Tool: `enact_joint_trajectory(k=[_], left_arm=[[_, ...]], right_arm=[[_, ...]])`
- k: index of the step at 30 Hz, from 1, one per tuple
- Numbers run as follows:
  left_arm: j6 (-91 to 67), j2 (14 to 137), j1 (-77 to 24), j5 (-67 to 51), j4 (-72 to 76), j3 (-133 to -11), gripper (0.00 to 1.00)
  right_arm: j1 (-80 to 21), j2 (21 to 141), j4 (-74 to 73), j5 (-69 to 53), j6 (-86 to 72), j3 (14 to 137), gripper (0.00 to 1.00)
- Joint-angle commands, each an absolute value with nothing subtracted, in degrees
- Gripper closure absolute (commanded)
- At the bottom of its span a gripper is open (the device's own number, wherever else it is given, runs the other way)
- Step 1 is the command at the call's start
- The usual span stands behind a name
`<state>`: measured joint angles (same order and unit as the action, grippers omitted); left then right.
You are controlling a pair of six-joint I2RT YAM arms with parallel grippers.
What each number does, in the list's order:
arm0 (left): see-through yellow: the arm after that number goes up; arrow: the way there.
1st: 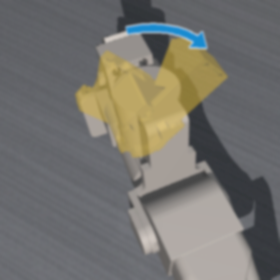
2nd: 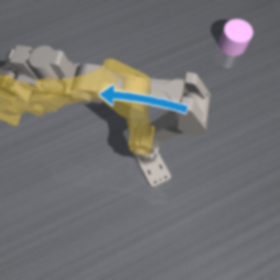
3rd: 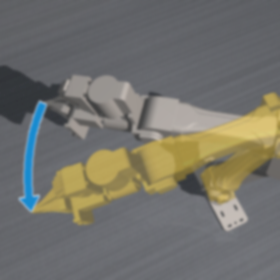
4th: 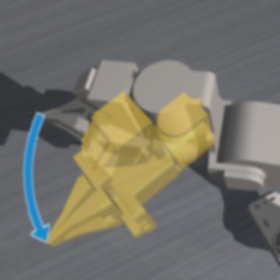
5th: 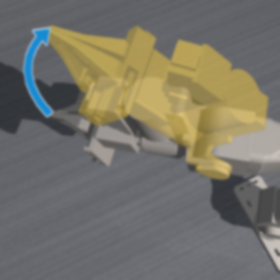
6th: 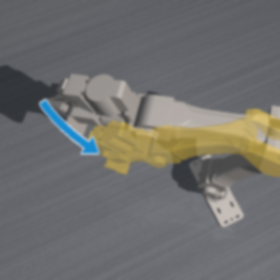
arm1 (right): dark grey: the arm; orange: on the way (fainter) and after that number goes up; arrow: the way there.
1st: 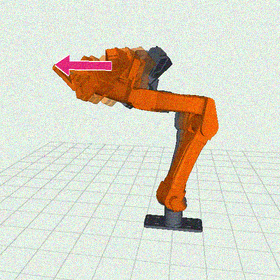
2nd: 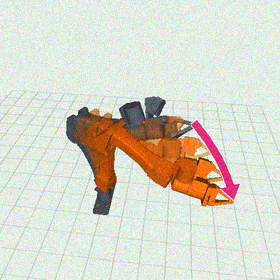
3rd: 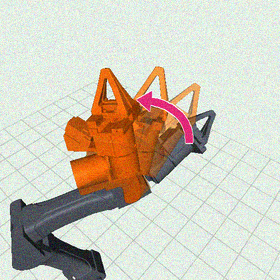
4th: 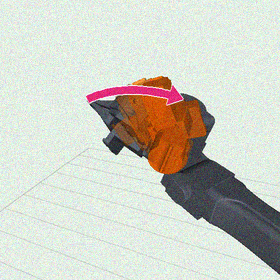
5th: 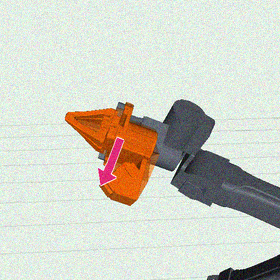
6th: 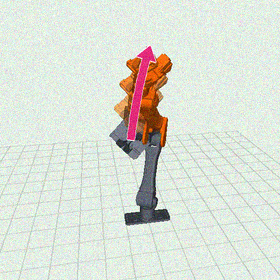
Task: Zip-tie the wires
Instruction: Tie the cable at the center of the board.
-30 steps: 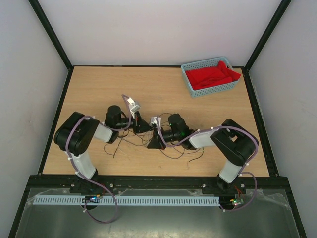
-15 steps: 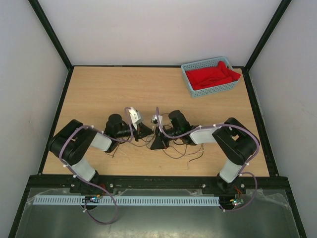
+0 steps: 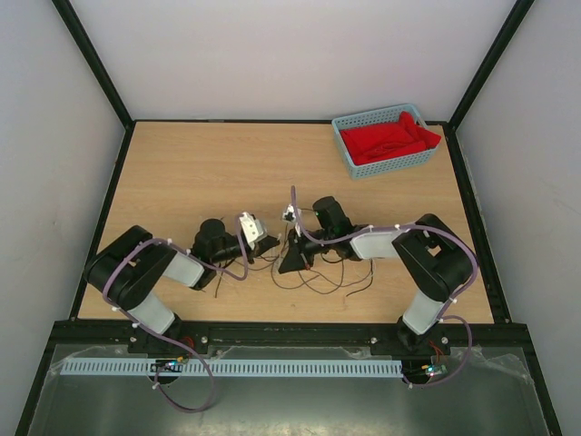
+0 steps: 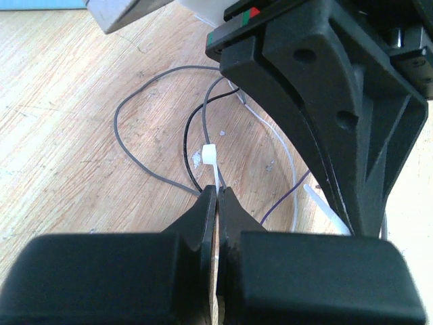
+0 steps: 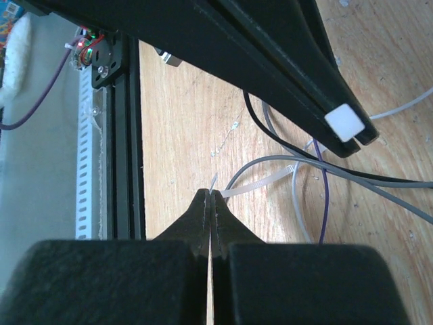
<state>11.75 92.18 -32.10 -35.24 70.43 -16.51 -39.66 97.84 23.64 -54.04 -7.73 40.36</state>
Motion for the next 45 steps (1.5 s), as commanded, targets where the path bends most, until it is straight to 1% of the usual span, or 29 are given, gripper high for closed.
enact_joint_trajectory(k=[1,8,14,27,45], left_arm=[[16.0,91.4,-33.3,-33.8,73.7,-15.9,1.00],[17.8,91.1,-34.9,-32.8,74.1,-15.3,1.00],[19.0,90.1,-35.8,-32.1,74.3,-14.6,1.00],[19.4,88.8,-36.5,-30.9,74.6,-13.8,1.00],[19.0,85.8,-37.7,-31.8,75.4,-12.9,1.00]], right_arm=[[-39.1,97.4,21.6,-59.0,-8.1,42.0,1.00],[-38.4,96.7,15.2,-59.2,-5.3,44.6,1.00],[-37.6,99.8,4.5,-60.5,-2.7,50.4,1.00],[-35.3,99.2,3.2,-63.8,-1.9,49.1,1.00],[-35.2,99.1,-1.2,-68.9,4.5,50.2,1.00]])
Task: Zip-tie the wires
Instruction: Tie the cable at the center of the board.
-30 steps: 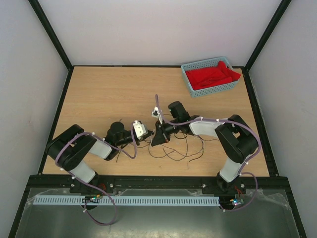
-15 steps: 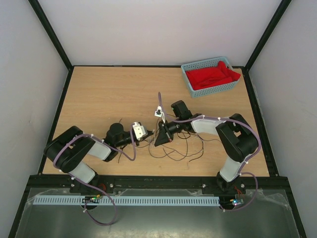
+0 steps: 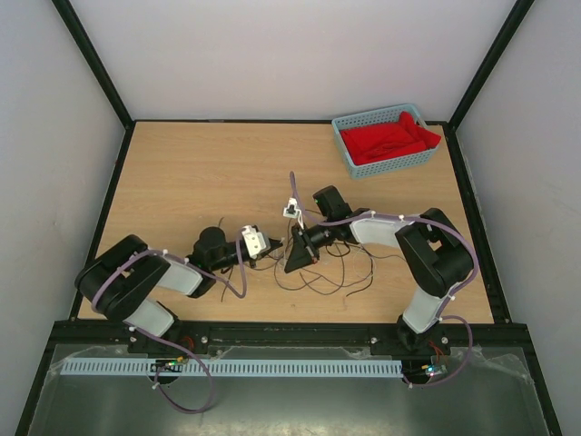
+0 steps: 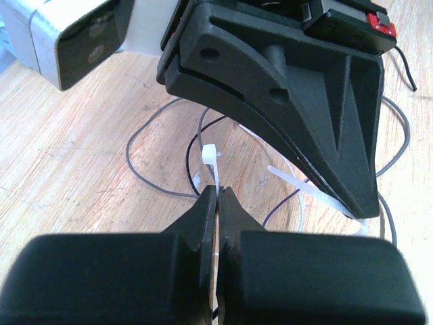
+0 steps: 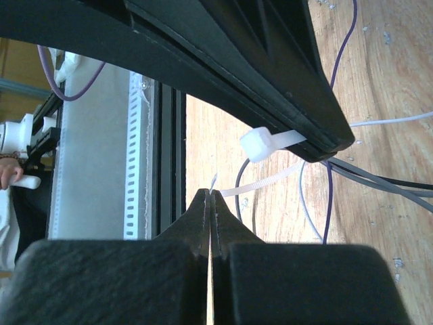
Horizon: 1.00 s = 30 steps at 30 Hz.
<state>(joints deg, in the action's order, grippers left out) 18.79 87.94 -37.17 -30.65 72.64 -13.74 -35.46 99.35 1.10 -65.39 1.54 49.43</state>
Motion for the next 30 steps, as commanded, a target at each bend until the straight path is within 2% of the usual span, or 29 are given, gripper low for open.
enact_joint_trajectory(k=[1,30], left_arm=[[19.0,85.7,-37.8,-31.8,75.5,-12.7,1.00],[20.6,83.2,-39.5,-30.9,75.6,-12.3,1.00]], right_arm=[[-35.2,99.1,-1.4,-69.4,4.8,50.3,1.00],[-32.8,100.0,-4.2,-72.9,5.5,53.7,1.00]])
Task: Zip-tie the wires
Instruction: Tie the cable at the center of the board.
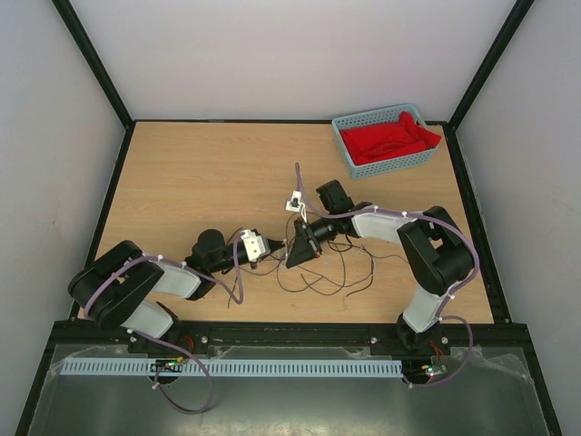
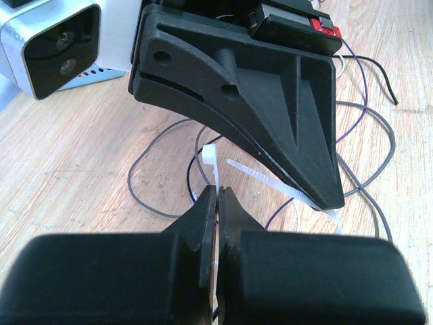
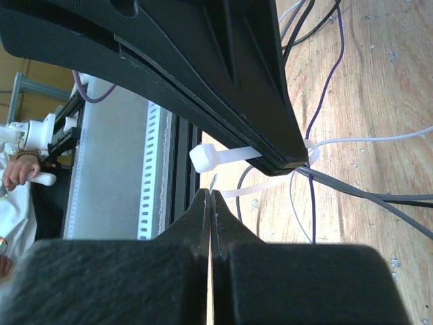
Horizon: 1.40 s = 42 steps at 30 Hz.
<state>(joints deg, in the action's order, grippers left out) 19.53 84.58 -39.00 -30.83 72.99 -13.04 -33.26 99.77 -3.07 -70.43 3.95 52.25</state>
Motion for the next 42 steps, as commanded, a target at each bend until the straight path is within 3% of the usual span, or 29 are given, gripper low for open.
enact_joint_trajectory(k=[1,42], left_arm=[[20.6,83.2,-39.5,-30.9,75.6,-12.2,1.00],[21.2,85.5,-40.7,-29.1,75.6,-12.4,1.00]], right_arm=[[-32.8,100.0,-4.2,-72.9,5.6,53.6,1.00],[-32.8,98.1,-4.4,-73.6,6.0,53.4,1.00]])
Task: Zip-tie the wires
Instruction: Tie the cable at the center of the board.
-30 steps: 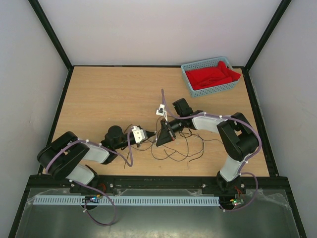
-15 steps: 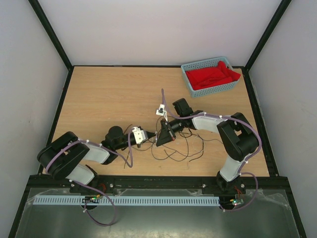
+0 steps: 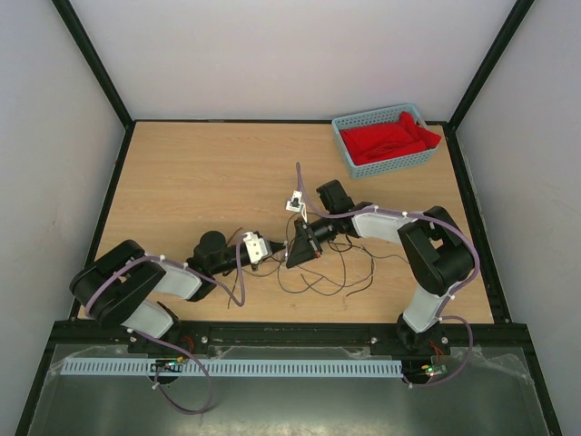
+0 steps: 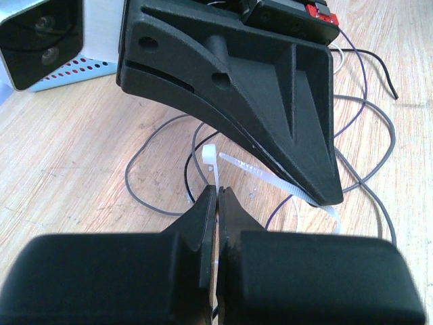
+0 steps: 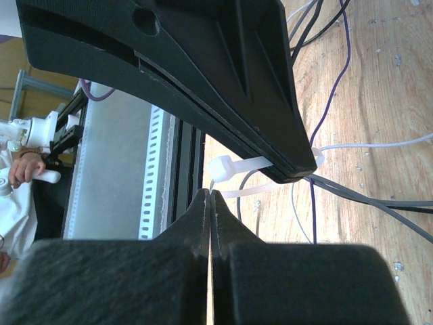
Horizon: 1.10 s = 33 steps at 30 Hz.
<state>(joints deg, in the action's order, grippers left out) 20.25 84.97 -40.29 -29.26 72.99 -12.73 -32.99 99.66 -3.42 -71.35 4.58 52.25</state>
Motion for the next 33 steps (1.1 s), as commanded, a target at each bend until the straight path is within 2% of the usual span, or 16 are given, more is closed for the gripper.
enact_joint_trajectory(k=[1,33], left_arm=[[21.3,85.5,-40.7,-29.1,75.6,-12.3,1.00],[23.6,83.7,-41.7,-27.3,75.8,-10.8,1.00]], right_arm=[[-32.8,98.0,-4.4,-73.6,6.0,53.4,1.00],[-32.7,99.5,-4.4,-73.5,3.8,55.0,1.00]])
